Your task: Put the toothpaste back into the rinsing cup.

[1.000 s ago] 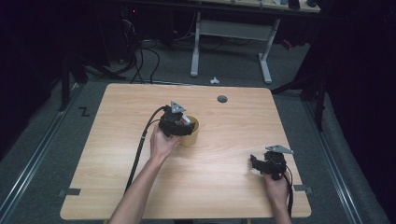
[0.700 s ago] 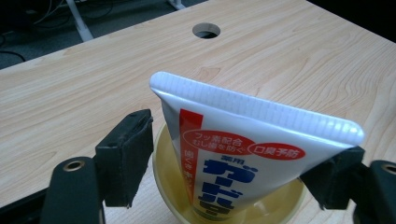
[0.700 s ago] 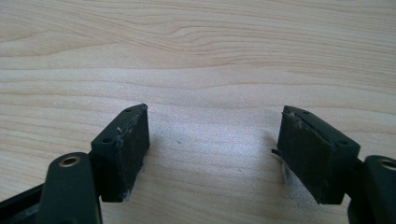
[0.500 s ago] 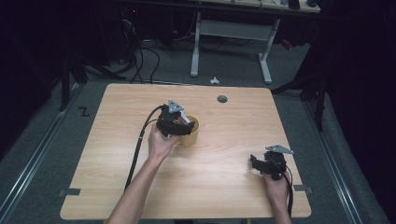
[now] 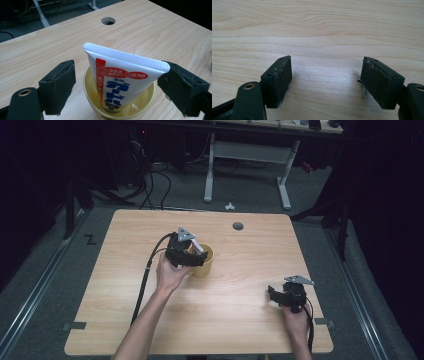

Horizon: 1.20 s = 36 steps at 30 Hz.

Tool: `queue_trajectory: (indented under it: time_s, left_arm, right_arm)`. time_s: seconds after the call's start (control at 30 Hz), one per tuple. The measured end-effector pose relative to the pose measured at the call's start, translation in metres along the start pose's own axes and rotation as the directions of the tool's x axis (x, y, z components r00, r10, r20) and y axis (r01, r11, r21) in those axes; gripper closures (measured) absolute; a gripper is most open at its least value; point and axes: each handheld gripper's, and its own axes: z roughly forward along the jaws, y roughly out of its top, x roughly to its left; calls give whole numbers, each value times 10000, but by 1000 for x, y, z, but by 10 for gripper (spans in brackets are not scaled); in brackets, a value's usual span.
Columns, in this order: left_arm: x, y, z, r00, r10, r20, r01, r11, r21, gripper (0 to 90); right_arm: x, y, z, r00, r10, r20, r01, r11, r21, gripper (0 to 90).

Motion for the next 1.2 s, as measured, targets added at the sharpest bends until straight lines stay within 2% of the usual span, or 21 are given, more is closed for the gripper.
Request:
queue_trajectory:
  time_s: [0.37,0.67,0.93,1.2]
  left_arm:
    - [0,-1,-10,10000,93,-4,-93,9999,-68,128]
    - [6,-9,-23,9998,-197,25,197,9994,-294,127]
    - [7,-10,-32,10000,-82,9,82,9993,-365,129]
    - [10,-12,-47,9999,-134,-60,130,9973,-723,139]
  right_arm:
    - [0,0,0,10000,4,-1,-4,10000,-1,254]
    - [0,0,0,10000,5,1,-5,10000,0,254]
    - [0,0,0,10000,4,0,-4,10000,-1,254]
    - [0,0,0,10000,8,3,-8,10000,2,254]
